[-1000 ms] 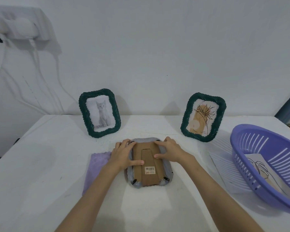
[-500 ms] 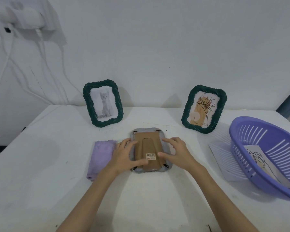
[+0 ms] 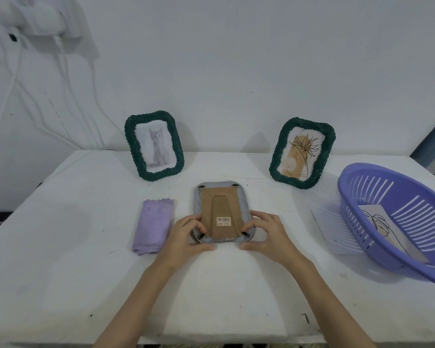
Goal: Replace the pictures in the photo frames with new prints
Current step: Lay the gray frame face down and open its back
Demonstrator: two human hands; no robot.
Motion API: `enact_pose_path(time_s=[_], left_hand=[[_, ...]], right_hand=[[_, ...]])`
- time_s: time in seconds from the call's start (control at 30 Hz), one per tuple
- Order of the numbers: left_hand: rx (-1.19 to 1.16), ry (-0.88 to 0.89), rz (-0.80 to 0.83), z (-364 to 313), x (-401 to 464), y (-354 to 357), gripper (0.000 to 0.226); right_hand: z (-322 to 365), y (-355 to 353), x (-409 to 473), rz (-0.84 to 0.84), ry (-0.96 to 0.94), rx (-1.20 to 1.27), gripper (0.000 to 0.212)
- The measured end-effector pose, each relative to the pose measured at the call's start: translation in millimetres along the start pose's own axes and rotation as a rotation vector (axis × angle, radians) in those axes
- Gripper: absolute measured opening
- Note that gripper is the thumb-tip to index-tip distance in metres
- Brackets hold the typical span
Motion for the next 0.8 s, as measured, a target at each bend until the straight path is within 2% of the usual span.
enact_pose_path(time_s=[0.33,0.47,0.6,0.7,0.77,0.8], left_hand=[[-0.077,0.002,-0.034,-3.0,-3.5,0.3,0.036],[-0.084,0.023,-0.027,-5.5,-4.2,1.2,0.031],[-0.093,0.02,0.002,-8.7,-3.0,-0.5,0.028],[-0.079,-0.056,-0.071,-9.8,0.9,-2.1,0.038],[0.007,-0.073,-0.104,-11.3,3.6,1.1,0.047],[0.044,-0.079,-0.105,-11.9,4.0,3.8,0.047]], right_hand=[[2.7,4.8,-3.0,0.015,-0.017,-0.014,0.022],[4.0,6.3,-4.5,0.025,-0.026,-0.008,0.032],[6.9,4.7,-5.5,0.047,-0.013,-0.036,0.023],[8.1,4.7,-4.1,0.037,0.044,-0.048,0.031],[10.7,7.8,-1.2,0.001,0.068,-0.096,0.045],[12.3,9.9,0.6,-0.025,0.067,-0.122,0.044]])
Point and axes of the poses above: each hand's wrist, its own x-axis towards the middle knuckle, its own y-axis out of the palm, z = x × y, the point moved 7 cm from there along x, towards the middle knuckle, and after that the axes turned 14 degrees about -z, right-handed, at the moved point
